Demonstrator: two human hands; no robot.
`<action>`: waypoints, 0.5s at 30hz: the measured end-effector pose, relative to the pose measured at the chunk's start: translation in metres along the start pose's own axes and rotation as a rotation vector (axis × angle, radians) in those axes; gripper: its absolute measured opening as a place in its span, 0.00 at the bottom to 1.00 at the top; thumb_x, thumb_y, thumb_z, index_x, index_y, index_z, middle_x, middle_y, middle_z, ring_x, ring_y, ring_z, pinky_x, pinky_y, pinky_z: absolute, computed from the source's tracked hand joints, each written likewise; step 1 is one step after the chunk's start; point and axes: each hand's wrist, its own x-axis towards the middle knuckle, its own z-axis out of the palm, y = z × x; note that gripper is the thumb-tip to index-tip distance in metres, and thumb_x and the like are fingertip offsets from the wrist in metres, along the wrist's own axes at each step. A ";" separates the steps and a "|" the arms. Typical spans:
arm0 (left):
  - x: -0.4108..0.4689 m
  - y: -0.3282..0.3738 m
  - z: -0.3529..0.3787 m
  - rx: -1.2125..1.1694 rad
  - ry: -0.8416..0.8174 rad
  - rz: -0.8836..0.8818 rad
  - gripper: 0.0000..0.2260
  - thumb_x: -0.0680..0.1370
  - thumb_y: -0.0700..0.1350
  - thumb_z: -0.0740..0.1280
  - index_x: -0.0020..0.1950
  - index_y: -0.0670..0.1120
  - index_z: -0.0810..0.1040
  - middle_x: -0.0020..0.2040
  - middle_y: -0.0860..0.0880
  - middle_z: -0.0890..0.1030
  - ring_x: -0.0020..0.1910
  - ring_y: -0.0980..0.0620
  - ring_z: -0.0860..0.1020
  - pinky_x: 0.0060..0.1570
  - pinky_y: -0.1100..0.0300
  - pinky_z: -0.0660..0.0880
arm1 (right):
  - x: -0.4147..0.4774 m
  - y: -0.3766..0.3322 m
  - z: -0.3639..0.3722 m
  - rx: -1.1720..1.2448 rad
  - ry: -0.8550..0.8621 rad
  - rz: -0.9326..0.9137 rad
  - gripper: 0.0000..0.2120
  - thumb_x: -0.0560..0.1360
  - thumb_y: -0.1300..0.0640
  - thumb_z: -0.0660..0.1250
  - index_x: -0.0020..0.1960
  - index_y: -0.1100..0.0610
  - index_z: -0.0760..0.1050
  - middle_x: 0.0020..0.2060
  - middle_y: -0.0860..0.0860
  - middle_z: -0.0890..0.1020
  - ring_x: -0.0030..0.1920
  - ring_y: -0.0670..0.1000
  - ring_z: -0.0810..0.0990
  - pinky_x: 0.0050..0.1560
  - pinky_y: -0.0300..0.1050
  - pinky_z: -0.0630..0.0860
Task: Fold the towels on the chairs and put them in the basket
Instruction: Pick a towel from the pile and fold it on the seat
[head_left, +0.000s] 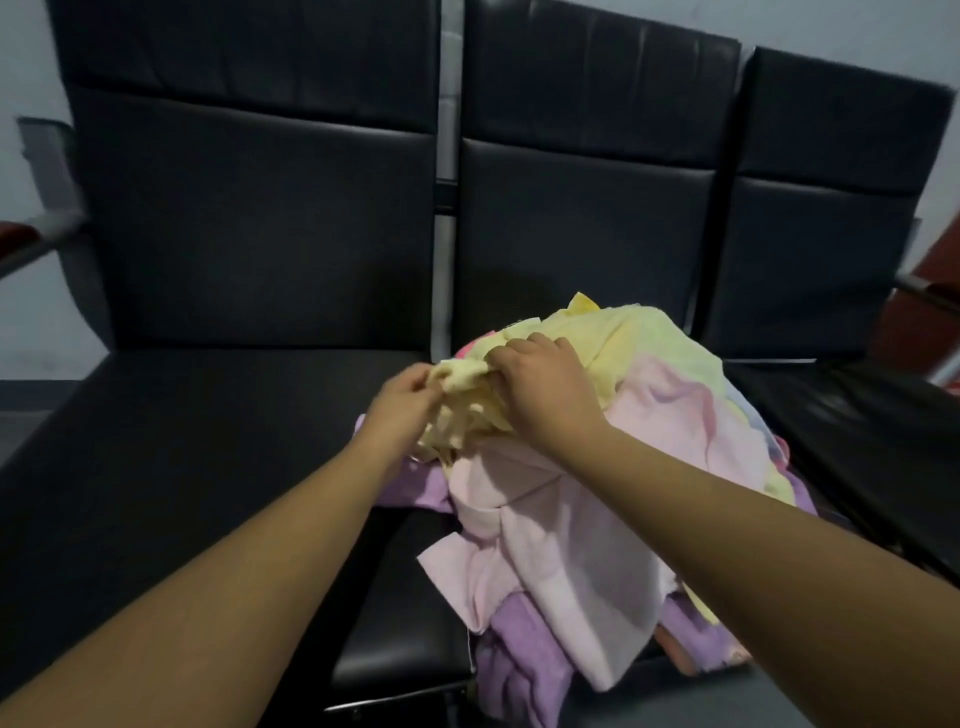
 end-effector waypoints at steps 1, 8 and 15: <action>-0.006 0.011 -0.011 -0.094 0.030 0.005 0.07 0.79 0.45 0.64 0.46 0.50 0.82 0.43 0.47 0.83 0.44 0.46 0.80 0.45 0.51 0.76 | 0.001 -0.004 -0.005 0.021 0.006 -0.018 0.06 0.77 0.56 0.65 0.46 0.54 0.80 0.40 0.51 0.82 0.44 0.57 0.77 0.42 0.48 0.61; -0.086 0.098 -0.084 -0.576 0.092 0.066 0.12 0.83 0.41 0.58 0.51 0.46 0.81 0.43 0.47 0.83 0.44 0.50 0.81 0.51 0.52 0.77 | -0.010 -0.016 -0.041 0.061 -0.129 0.127 0.07 0.76 0.53 0.63 0.52 0.50 0.79 0.47 0.49 0.79 0.52 0.55 0.76 0.52 0.52 0.68; -0.137 0.106 -0.145 -0.530 0.312 -0.150 0.07 0.78 0.45 0.69 0.52 0.44 0.83 0.45 0.46 0.85 0.41 0.48 0.84 0.41 0.54 0.80 | -0.011 -0.073 -0.092 0.739 -0.246 0.142 0.04 0.78 0.57 0.67 0.47 0.54 0.80 0.40 0.50 0.81 0.41 0.48 0.77 0.38 0.40 0.71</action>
